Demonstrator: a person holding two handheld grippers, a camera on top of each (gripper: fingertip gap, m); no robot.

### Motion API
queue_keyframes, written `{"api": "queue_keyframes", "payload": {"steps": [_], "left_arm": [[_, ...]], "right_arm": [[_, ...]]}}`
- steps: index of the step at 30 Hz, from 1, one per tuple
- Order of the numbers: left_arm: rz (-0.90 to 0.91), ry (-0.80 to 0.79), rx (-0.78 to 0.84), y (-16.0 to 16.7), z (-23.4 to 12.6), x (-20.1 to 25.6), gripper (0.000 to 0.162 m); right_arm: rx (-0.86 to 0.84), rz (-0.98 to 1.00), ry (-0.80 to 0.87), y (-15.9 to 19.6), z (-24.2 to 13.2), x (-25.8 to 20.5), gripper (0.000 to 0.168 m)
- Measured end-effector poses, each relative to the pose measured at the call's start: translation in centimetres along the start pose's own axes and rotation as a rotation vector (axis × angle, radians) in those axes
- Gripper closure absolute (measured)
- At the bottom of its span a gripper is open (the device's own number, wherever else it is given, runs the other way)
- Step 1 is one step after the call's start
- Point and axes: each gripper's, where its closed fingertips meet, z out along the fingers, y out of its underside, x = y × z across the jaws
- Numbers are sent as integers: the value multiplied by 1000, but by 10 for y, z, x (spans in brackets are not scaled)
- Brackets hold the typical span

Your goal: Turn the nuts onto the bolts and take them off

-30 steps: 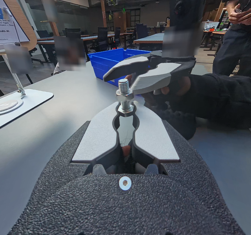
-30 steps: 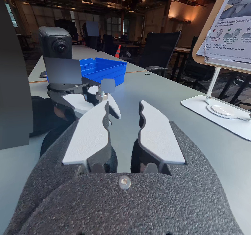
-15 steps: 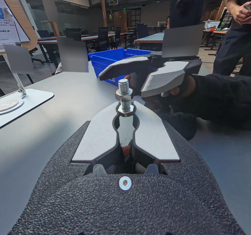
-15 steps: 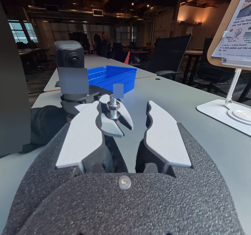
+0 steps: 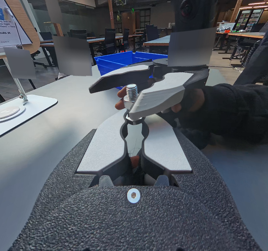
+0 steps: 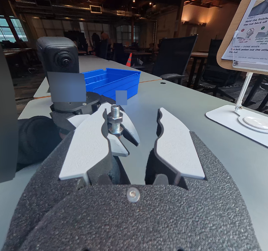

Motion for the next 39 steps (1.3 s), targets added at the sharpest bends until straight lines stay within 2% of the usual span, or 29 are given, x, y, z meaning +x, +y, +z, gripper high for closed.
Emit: {"api": "queue_keyframes", "payload": {"steps": [13,15,18,21,23,24,27,29,33,39], "left_arm": [[-5,-1,7,-1,-1,-1,147],[-3,1,6,-1,-1,0,147],[-1,1,4,0,0,0,147],[-5,0,7,-1,-1,-1,147],[-4,0,6,-1,0,-1,147],[-3,-1,5,-1,0,-1,147],[-3,-2,6,-1,-1,-1,147],[-3,-1,6,-1,-1,-1,148],[0,-2,4,-1,0,0,148],[1,1,4,-1,0,0,148]], "right_arm": [[11,-61,10,-4,-26,5,117],[16,-67,27,-5,-30,9,128],[22,-98,45,-7,-35,13,160],[33,-115,51,-9,-37,12,161],[45,-102,19,-11,-36,7,160],[50,-88,-6,-11,-35,3,153],[43,-28,-62,-7,-27,-5,118],[31,-6,-71,-5,-20,-7,107],[17,5,-62,-2,-4,-9,101],[0,6,-38,2,6,-6,104]]}}
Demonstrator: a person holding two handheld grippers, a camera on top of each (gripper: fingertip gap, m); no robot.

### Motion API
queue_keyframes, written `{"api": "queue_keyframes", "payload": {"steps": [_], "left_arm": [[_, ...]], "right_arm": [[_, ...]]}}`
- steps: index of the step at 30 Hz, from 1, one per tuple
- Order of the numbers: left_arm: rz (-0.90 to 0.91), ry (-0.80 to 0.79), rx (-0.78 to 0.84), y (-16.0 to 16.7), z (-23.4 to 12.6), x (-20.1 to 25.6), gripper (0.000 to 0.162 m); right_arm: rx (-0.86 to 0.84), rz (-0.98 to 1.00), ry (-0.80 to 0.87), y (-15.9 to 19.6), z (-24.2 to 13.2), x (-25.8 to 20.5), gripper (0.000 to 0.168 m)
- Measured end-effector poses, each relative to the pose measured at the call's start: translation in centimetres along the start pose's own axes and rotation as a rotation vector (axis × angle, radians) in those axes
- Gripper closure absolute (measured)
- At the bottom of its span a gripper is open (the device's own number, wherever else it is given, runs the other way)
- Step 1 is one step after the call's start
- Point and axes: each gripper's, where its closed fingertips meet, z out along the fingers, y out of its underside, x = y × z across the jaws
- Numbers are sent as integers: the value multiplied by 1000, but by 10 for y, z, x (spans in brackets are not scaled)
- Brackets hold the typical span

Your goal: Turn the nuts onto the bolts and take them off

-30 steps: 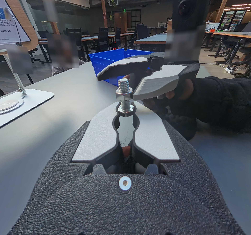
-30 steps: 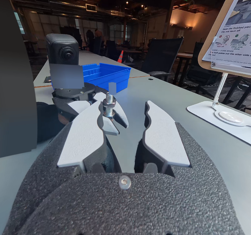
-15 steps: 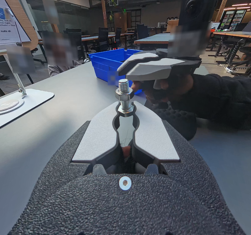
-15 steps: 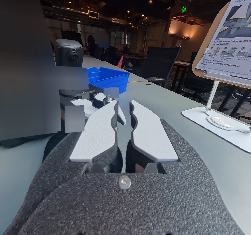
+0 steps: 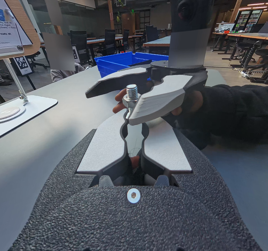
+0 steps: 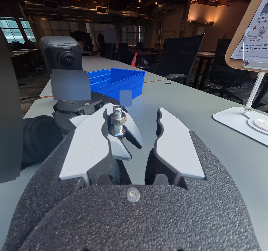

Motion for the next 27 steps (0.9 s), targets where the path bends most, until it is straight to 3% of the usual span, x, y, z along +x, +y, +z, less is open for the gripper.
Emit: {"api": "queue_keyframes", "payload": {"steps": [16,21,23,27], "left_arm": [[-7,0,6,-1,0,0,147],[-11,0,10,-1,-1,-1,147],[-8,0,5,-1,0,0,148],[-12,-1,9,-1,-1,-1,147]], "right_arm": [[15,-85,11,-5,-28,3,119],[28,-112,24,-7,-33,5,139],[42,-128,21,-10,-35,5,159],[41,-147,41,-12,-38,8,162]]}}
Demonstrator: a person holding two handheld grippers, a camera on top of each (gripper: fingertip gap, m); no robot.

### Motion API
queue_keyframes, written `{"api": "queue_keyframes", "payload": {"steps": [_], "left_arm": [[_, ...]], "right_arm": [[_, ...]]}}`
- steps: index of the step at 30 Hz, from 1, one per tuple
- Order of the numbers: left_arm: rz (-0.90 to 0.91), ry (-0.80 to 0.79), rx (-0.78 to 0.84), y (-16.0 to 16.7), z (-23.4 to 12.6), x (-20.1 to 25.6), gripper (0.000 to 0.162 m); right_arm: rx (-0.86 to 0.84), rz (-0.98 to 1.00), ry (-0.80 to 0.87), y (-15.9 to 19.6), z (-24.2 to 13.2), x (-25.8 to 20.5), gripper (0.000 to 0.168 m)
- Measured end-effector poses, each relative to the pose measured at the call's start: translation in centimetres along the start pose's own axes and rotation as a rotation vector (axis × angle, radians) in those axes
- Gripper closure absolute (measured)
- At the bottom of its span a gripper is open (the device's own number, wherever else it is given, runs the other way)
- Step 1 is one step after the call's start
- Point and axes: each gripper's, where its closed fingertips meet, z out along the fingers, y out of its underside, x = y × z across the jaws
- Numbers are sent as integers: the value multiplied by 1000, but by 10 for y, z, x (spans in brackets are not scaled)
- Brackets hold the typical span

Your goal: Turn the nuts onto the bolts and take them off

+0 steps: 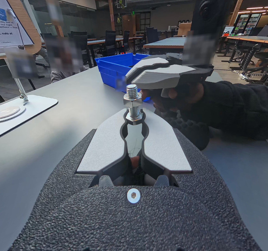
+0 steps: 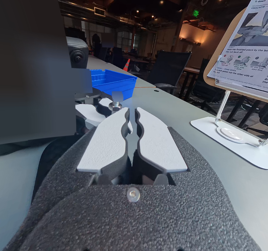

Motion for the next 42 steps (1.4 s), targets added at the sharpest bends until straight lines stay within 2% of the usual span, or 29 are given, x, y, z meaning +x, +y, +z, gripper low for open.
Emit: {"api": "queue_keyframes", "payload": {"steps": [2,5,7,14,31,35,40,42], "left_arm": [[-1,0,-1,0,0,0,147],[3,0,-4,0,0,0,147],[4,-1,-3,0,0,0,148],[5,-2,-3,0,0,0,148],[1,-2,-1,0,0,0,147],[-3,-4,2,-1,0,-1,148],[-1,-2,2,-1,0,0,148],[-2,-3,3,-1,0,-1,148]], "right_arm": [[19,33,-26,-3,0,-4,155],[17,109,-57,-1,6,-7,115],[1,131,-53,2,13,-7,102],[7,159,5,6,34,-4,91],[0,56,18,5,14,-4,110],[2,35,11,3,8,-4,122],[20,0,22,0,2,-1,161],[18,-7,30,-1,1,1,162]]}}
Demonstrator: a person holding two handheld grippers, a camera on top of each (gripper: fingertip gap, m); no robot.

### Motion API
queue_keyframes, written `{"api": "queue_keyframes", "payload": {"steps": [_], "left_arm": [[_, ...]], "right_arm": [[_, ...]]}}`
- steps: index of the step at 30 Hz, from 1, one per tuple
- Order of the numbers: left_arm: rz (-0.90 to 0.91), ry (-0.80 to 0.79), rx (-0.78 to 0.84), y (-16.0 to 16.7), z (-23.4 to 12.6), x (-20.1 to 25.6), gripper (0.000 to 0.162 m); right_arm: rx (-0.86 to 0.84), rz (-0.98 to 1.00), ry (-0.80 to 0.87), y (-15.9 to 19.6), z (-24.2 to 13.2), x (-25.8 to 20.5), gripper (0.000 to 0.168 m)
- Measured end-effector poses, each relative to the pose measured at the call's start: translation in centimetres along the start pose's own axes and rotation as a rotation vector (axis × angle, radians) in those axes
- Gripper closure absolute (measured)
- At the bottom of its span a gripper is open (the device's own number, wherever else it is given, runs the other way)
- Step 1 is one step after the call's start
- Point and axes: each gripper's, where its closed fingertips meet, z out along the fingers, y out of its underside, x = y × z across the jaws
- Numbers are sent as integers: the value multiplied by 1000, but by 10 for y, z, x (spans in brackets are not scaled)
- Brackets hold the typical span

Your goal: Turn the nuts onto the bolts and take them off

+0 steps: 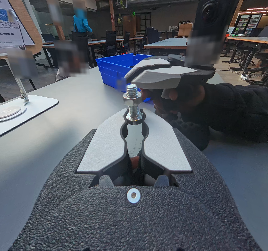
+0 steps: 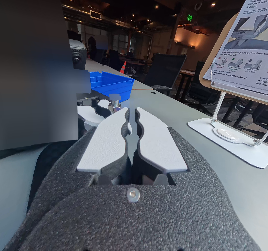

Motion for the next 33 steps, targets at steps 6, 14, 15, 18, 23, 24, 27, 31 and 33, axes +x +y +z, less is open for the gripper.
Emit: {"api": "queue_keyframes", "payload": {"steps": [6,14,15,18,23,24,27,31,33], "left_arm": [[-2,-1,0,0,0,0,148],[0,-4,0,0,0,-1,148],[0,-4,-1,0,0,-1,148],[3,-2,-2,0,0,0,148],[1,-1,-1,0,0,0,148],[2,0,-2,0,0,0,148],[0,-1,0,0,0,-1,148],[-3,-3,3,0,0,-1,148],[-3,-4,1,0,0,-1,148]], "right_arm": [[18,75,-58,-3,5,-9,119],[-12,117,1,4,34,-8,91],[-15,117,4,5,37,-8,91],[-30,107,22,7,40,-6,94],[-34,83,31,7,33,-3,98],[-34,79,28,7,31,-3,99],[-25,59,26,5,23,-3,104],[-15,46,20,3,15,-3,109],[-12,38,1,2,12,-5,115]]}}
